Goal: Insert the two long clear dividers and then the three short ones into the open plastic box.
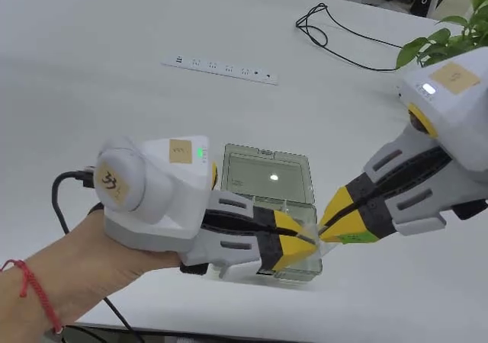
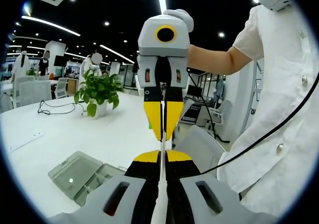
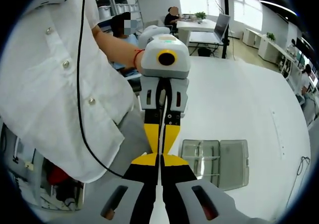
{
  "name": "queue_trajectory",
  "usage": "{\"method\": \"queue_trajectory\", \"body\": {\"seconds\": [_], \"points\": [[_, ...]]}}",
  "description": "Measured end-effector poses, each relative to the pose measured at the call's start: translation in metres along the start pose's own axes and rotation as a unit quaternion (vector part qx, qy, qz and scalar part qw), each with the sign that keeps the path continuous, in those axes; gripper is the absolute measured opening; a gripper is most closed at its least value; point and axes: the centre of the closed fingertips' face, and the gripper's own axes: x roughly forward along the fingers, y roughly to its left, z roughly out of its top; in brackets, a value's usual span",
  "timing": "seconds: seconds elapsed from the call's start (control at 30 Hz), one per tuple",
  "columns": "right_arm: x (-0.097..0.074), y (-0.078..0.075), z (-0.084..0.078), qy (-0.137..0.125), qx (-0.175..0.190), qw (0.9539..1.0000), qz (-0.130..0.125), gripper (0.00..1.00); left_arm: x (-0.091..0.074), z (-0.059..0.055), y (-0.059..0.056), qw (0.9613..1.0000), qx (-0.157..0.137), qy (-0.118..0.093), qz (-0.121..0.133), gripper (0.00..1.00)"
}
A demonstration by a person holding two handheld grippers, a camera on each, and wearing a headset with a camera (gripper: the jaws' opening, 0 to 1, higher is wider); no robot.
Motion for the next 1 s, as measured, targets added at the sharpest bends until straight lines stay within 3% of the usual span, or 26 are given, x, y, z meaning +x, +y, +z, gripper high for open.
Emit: {"method": "queue_trajectory", "body": {"seconds": [0.17,0.47,0.83,1.0], "points": [[-0.002,-0.002,-0.002,0.003,0.001,1.0000,-0.006,0.03,-0.004,-0.004,0.004,0.9999,0.003,0.006,0.009,0.02],[-0.010,-0.020,-0.020,0.014,0.019,0.9992,-0.032,0.03,-0.014,-0.013,0.015,0.9991,0.000,0.014,0.039,0.18],[-0.004,-0.045,-0.046,0.047,0.031,0.9967,-0.058,0.03,-0.030,-0.027,0.030,0.9967,0.001,0.022,0.079,0.47],[0.002,-0.056,-0.055,0.064,0.032,0.9949,-0.071,0.03,-0.035,-0.035,0.034,0.9957,-0.008,0.026,0.088,0.65]]}}
